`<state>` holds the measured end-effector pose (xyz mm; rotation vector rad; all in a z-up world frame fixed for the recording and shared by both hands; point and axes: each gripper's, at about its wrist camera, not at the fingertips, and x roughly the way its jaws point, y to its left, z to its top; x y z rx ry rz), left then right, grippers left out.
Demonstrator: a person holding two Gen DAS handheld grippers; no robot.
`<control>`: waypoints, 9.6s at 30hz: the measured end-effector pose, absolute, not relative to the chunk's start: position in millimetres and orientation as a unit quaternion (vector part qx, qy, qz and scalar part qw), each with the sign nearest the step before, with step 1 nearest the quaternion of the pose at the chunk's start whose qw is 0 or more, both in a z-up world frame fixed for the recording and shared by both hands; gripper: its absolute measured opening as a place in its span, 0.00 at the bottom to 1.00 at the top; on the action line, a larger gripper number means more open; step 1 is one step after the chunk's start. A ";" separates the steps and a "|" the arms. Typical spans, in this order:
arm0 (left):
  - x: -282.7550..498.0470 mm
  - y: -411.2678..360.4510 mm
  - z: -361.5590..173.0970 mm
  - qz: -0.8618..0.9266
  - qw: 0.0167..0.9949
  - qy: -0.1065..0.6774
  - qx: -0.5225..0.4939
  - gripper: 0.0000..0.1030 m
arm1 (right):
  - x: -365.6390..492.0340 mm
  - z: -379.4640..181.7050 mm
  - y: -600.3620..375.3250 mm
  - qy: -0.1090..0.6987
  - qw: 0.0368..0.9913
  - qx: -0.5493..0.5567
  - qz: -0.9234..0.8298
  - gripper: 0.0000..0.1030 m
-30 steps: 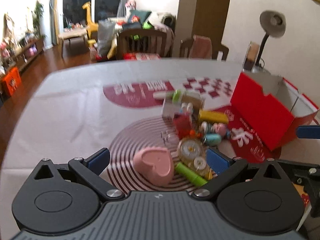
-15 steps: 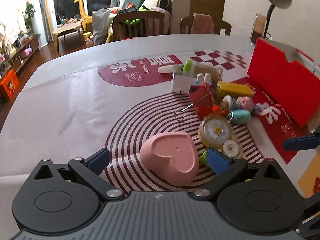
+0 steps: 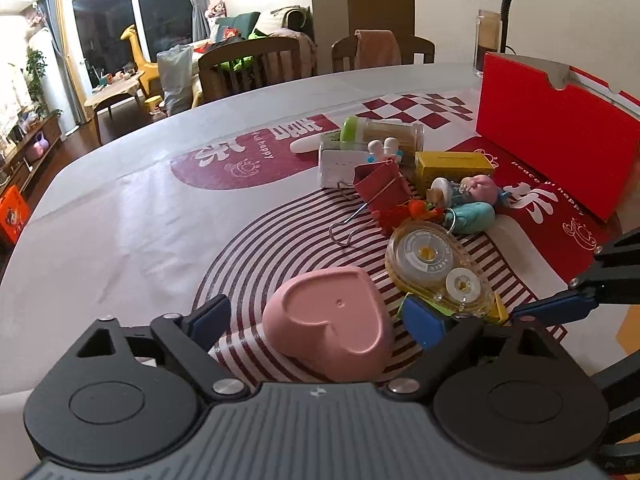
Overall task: Organize rigid objects
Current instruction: 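Grasp the pink heart dish with the left gripper while the right gripper grasps the green highlighter, then carry the pink heart dish and green highlighter into the box with both grippers, then open both grippers to drop the items and withdraw from the box, then grasp the yellow tape roller with the left gripper while the right gripper grasps the teal ball keychain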
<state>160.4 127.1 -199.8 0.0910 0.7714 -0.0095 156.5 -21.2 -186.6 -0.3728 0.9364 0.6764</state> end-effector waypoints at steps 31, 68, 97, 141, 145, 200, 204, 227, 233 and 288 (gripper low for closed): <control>141.8 156.3 -187.9 -0.009 0.918 0.394 -0.038 0.71 | 133.5 -147.7 -32.3 0.430 0.844 -0.136 0.290 0.14; 195.5 7.4 -40.8 -0.107 0.931 0.349 -0.031 0.71 | 206.0 -41.1 -211.3 0.339 0.921 -0.031 0.192 0.14; 386.5 -181.6 -111.1 -0.126 0.894 0.427 0.061 0.71 | 342.9 -125.2 -321.5 0.457 0.870 -0.077 0.169 0.14; 416.0 -183.3 -132.0 -0.108 0.846 0.522 0.004 0.71 | 353.1 -124.4 -329.9 0.499 0.842 -0.064 0.193 0.48; 402.3 -176.5 -114.3 -0.112 0.857 0.503 0.000 0.71 | 346.0 -114.8 -325.7 0.486 0.848 -0.061 0.201 0.50; 194.9 45.4 -37.6 -0.154 0.931 0.329 -0.032 0.83 | 170.5 -53.0 -157.1 0.367 0.912 0.023 0.181 0.99; 187.0 67.7 -46.2 -0.142 0.936 0.320 -0.035 0.84 | 165.2 -55.0 -148.9 0.360 0.916 0.027 0.177 1.00; 162.6 92.1 -145.1 -0.105 0.928 0.357 0.008 0.85 | 175.0 -95.5 -105.1 0.379 0.908 -0.035 0.177 0.99; 174.4 84.5 -167.8 -0.092 0.920 0.380 0.004 0.85 | 195.5 -115.5 -96.7 0.401 0.894 -0.042 0.195 0.98; 197.9 85.4 -198.2 -0.049 0.912 0.407 -0.031 0.52 | 232.1 -162.1 -64.4 0.472 0.856 -0.002 0.210 0.29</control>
